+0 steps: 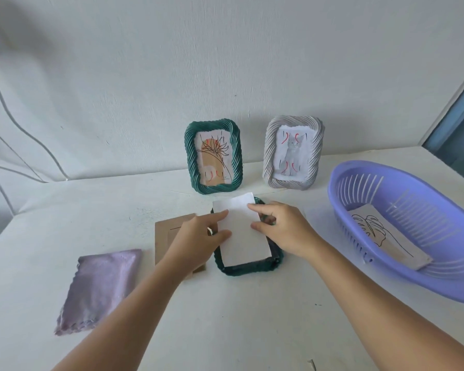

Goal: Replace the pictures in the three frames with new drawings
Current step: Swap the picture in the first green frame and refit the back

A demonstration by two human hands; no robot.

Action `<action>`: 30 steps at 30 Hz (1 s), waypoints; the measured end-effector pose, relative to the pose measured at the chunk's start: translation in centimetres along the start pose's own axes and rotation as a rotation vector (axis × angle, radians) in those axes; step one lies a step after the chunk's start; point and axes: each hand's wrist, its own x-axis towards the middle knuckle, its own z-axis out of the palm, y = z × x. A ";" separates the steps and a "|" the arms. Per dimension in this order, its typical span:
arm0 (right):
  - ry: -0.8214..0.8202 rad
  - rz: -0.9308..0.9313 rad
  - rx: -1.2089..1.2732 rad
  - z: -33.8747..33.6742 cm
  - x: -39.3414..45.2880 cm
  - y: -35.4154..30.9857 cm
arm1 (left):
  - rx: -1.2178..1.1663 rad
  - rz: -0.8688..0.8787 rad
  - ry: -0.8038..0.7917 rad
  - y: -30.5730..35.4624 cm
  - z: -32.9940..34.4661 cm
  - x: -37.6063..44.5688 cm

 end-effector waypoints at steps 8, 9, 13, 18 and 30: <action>-0.008 0.030 -0.014 -0.3 0.2 0.5 | 0.068 0.026 -0.037 0.7 0.5 0.8; -0.010 0.036 -0.012 -0.3 0.1 0.6 | 0.071 0.028 -0.040 0.6 0.5 0.8; -0.025 0.041 -0.014 -0.3 0.0 0.9 | 0.091 0.036 -0.037 0.4 0.7 1.0; -0.040 0.040 -0.025 -0.3 0.0 1.0 | 0.093 0.047 -0.041 0.4 0.9 0.9; -0.033 0.040 -0.062 -0.2 0.1 1.4 | 0.136 0.045 -0.052 0.7 1.0 1.1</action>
